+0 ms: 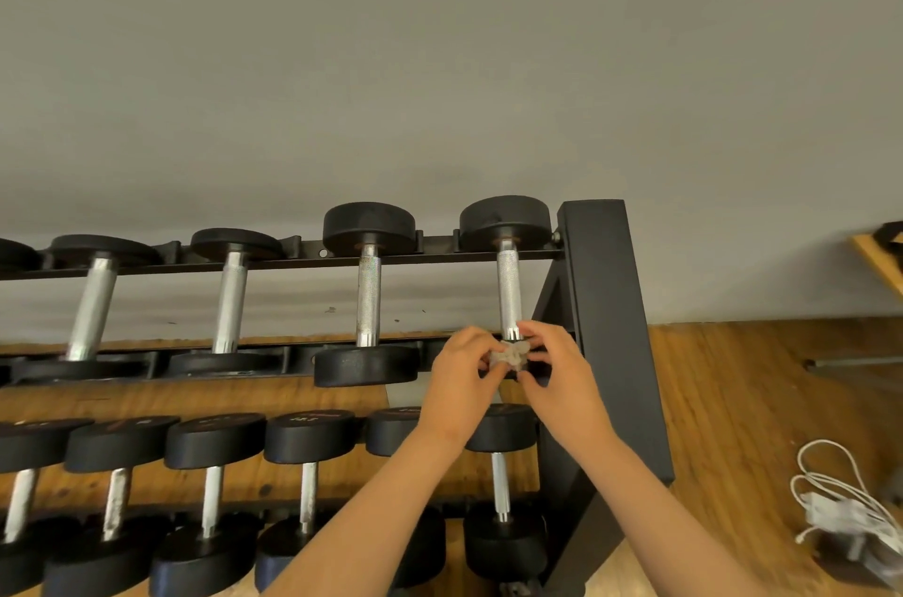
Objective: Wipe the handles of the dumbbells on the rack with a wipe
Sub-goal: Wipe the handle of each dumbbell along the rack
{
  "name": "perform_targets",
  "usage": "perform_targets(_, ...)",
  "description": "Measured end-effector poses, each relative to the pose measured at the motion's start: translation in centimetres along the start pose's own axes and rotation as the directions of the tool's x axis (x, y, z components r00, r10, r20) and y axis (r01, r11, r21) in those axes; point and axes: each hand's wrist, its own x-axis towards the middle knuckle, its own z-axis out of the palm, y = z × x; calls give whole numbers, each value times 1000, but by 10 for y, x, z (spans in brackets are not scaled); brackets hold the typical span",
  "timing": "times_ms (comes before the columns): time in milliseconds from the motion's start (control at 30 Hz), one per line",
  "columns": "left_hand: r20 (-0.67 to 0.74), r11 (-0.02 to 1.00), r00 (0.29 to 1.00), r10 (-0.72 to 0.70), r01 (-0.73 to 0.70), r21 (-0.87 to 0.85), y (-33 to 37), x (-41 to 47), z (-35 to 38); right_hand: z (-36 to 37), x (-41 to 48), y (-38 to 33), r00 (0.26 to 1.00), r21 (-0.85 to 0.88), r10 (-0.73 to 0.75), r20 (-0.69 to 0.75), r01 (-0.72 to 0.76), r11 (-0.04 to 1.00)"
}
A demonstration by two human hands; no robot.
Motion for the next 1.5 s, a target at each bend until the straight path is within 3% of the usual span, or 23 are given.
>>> perform_targets(133,19,993,997,73,-74,95,0,-5,3,-3,3,4,999,-117,-29,13,31,993)
perform_targets(300,-69,996,996,-59,64,67,-3,9,-3,-3,8,2,999,-199,-39,22,43,979)
perform_targets(467,-34,996,996,-86,86,20,-9,-14,4,-2,11,-1,998,-209,-53,21,56,976)
perform_targets(600,-174,975,959,-223,218,-46,-25,1,-3,-5,11,0,997,-251,-51,56,63,966)
perform_targets(967,-129,944,948,-290,262,-198,-34,6,-4,-4,10,1,999,-245,-36,37,44,969)
perform_targets(1333,-152,937,925,-349,341,-76,-49,4,12,-3,8,-1,999,-243,7,38,2,970)
perform_targets(1500,-158,922,910,-384,369,-117,-53,-5,18,-3,8,0,999,-254,8,41,3,967)
